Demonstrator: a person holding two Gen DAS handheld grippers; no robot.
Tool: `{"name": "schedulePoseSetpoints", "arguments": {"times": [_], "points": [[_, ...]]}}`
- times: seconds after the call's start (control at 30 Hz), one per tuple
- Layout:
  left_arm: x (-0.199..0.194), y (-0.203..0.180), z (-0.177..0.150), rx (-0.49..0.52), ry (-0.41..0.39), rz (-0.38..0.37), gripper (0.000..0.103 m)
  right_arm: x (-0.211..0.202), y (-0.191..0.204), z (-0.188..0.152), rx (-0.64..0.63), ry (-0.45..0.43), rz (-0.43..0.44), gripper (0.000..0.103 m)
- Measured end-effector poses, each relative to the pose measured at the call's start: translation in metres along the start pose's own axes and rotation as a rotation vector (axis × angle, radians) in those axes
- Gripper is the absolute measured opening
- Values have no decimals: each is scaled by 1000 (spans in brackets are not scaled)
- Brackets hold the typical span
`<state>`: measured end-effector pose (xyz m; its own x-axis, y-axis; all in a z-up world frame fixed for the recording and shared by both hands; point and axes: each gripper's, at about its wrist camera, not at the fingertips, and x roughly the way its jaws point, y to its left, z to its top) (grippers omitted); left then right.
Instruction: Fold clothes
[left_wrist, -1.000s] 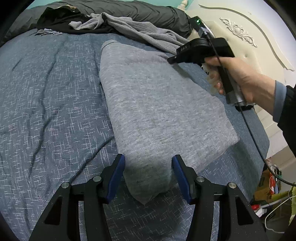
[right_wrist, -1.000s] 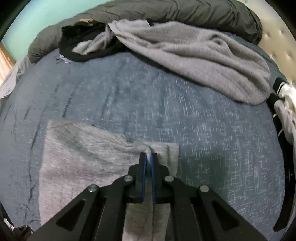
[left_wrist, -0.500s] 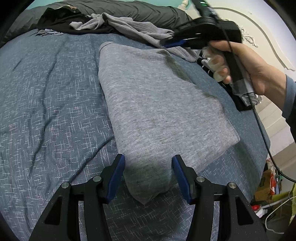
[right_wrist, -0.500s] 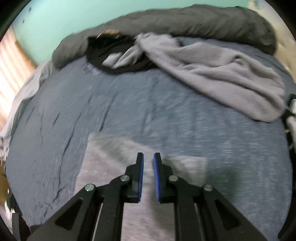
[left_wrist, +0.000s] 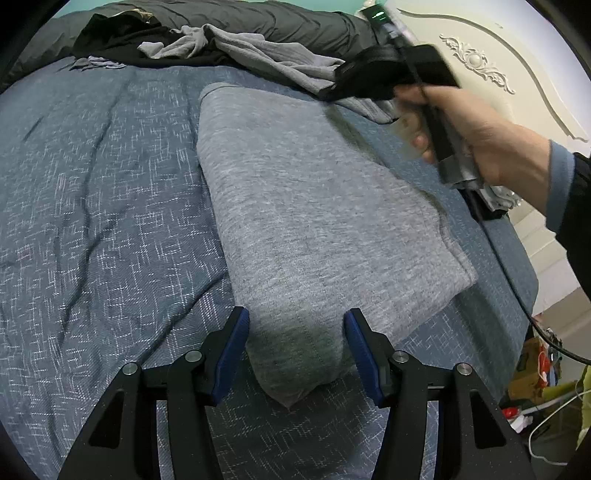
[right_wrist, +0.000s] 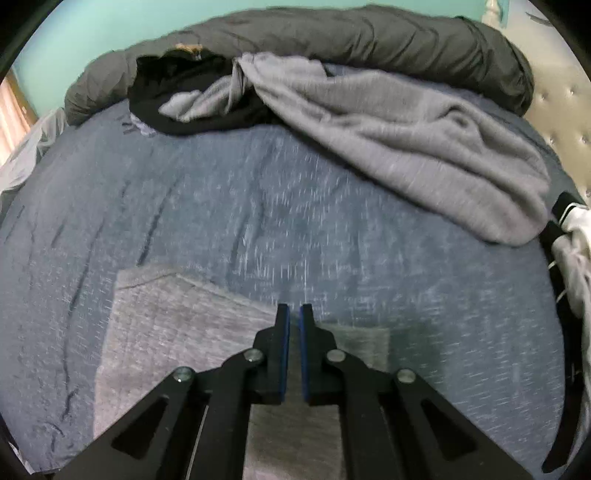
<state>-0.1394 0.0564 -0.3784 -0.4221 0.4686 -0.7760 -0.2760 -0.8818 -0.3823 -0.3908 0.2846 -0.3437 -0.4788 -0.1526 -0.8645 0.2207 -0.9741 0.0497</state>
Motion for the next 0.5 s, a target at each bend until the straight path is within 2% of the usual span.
{"name": "schedulePoseSetpoints", "arguments": {"times": [0.1, 0.23, 0.3, 0.4, 0.43, 0.5], "points": [[-1, 1, 0, -3, 0, -1, 58, -19, -11, -5, 25, -32, 72, 4], [-2, 3, 1, -5, 3, -3, 59, -28, -15, -26, -6, 33, 176, 6], [-1, 1, 1, -7, 3, -2, 59, -23, -13, -43, -45, 91, 171, 6], [0, -2, 0, -9, 3, 1, 59, -10, -19, -63, -73, 154, 82, 6], [0, -2, 0, -8, 4, 2, 59, -11, -26, -67, -50, 155, 49, 6], [0, -1, 1, -7, 5, 2, 60, -23, -42, -74, 34, 111, 73, 6]]}}
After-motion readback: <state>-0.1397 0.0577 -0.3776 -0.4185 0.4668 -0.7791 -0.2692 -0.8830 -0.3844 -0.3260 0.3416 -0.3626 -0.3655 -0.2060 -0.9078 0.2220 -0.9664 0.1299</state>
